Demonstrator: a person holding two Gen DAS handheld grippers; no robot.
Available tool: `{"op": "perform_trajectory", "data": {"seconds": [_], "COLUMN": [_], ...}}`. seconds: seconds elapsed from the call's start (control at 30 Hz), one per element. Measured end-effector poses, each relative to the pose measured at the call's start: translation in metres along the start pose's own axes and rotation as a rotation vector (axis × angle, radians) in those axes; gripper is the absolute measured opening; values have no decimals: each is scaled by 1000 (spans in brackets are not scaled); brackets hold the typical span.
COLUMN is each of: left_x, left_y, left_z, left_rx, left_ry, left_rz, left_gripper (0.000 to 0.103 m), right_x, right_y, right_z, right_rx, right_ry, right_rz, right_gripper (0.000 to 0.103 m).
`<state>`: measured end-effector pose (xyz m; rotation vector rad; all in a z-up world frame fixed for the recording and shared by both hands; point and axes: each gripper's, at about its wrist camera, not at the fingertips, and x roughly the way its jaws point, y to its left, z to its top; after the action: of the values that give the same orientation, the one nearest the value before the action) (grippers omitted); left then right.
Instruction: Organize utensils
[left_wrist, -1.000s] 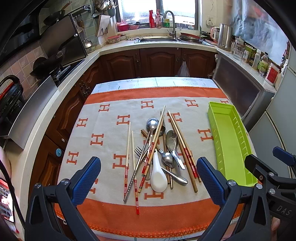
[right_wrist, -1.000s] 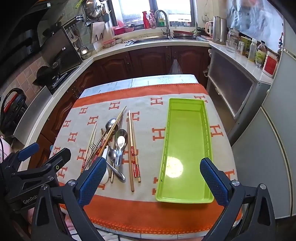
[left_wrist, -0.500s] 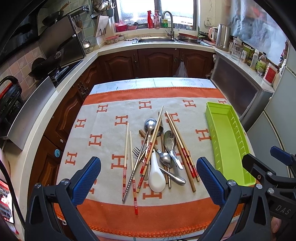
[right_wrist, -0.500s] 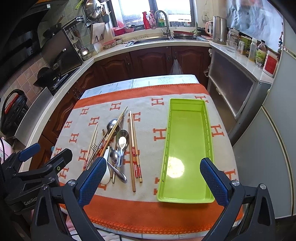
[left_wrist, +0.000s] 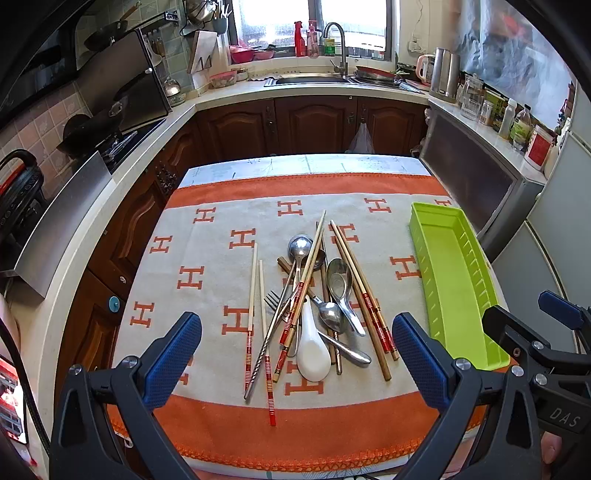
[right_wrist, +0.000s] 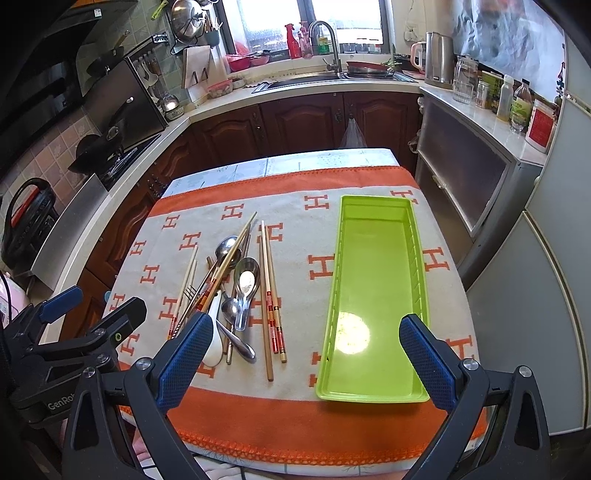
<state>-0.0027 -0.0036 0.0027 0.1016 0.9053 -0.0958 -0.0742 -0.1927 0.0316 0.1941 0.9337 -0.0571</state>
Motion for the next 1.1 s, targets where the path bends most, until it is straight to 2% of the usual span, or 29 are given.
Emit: {"op": "perform_trajectory", "data": {"seconds": [0.47, 1.1], "left_x": [3, 20], "left_y": [5, 14], "left_z": [-6, -1], "left_rx": [-4, -27], "left_ry": [10, 51], "left_rz": [1, -12], "left_gripper": [102, 102], "right_x": [4, 32], "right_y": [5, 17], "right_z": [-4, 5], "right_rx": [2, -12], "right_ry": [19, 75], "right_rz": [10, 36], "right_gripper": [102, 99]}}
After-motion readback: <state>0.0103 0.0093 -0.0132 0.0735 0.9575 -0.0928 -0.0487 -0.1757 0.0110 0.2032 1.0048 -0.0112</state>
